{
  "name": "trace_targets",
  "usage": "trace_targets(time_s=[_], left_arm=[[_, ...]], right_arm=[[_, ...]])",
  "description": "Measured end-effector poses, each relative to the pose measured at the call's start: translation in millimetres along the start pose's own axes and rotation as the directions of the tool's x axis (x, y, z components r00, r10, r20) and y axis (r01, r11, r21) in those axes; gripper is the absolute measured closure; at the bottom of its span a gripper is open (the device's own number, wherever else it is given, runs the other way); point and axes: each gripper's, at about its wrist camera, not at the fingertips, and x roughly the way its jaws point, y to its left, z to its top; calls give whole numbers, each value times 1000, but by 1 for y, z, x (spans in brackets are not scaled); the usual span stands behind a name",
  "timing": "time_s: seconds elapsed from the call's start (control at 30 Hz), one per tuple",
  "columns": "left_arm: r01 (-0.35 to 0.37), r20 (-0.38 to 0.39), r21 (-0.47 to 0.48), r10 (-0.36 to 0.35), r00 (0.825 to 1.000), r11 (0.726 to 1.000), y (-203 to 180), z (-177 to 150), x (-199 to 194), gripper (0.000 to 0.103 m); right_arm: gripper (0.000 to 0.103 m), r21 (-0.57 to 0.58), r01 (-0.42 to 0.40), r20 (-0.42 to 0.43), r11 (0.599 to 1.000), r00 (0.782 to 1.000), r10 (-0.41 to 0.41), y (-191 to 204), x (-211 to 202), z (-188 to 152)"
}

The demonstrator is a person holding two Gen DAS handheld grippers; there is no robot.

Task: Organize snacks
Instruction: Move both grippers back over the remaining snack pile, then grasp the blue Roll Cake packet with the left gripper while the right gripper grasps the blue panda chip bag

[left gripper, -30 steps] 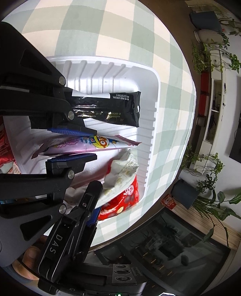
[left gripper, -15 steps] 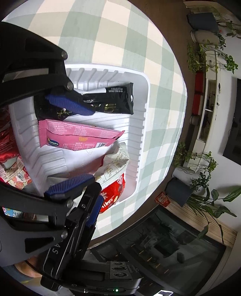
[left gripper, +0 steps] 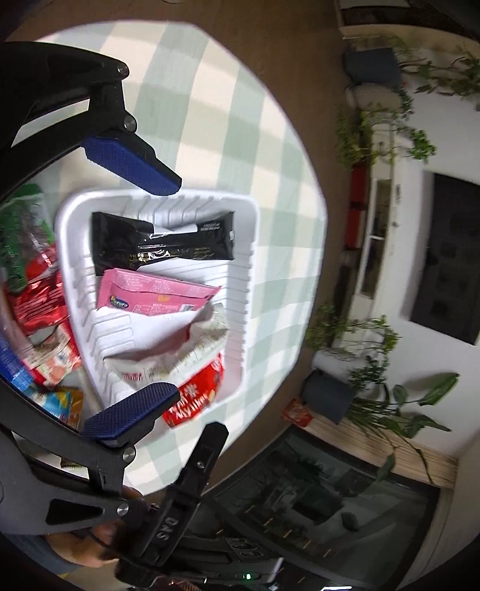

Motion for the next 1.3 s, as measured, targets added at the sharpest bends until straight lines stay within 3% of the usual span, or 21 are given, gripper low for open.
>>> trace_targets(time_s=[0.17, 0.33, 0.47, 0.53, 0.73, 1.0, 1.1, 1.17, 1.3], left_arm=[[6, 78, -43, -3, 997, 999, -7, -30, -51, 0], [-55, 126, -22, 58, 990, 998, -24, -87, -83, 0], [-81, -58, -49, 78, 995, 995, -41, -128, -77, 0], [-92, -106, -69, 84, 991, 993, -50, -140, -76, 0], [-106, -130, -76, 96, 987, 991, -72, -157, -80, 0], [-156, -163, -36, 148, 975, 987, -87, -148, -58, 2], [-168, -177, -30, 160, 971, 985, -87, -150, -52, 21], [-171, -186, -29, 163, 969, 985, -86, -151, -47, 45], [-170, -198, -27, 162, 967, 985, -84, -152, -40, 46]], right_arm=[[10, 23, 57, 78, 998, 995, -58, -12, -45, -2], [10, 131, 65, 97, 989, 992, -79, -33, -92, -31], [10, 166, 84, 60, 983, 994, -95, -39, -109, -68], [10, 177, 89, 25, 980, 995, -94, -39, -112, -84], [10, 143, 79, 8, 987, 997, -81, -28, -115, -101], [10, 153, 55, -17, 987, 998, -53, -28, -111, -106], [10, 165, 49, -34, 985, 998, -44, -30, -108, -107], [10, 168, 42, -38, 985, 999, -36, -30, -108, -106], [10, 153, 33, -36, 988, 999, -28, -27, -108, -106]])
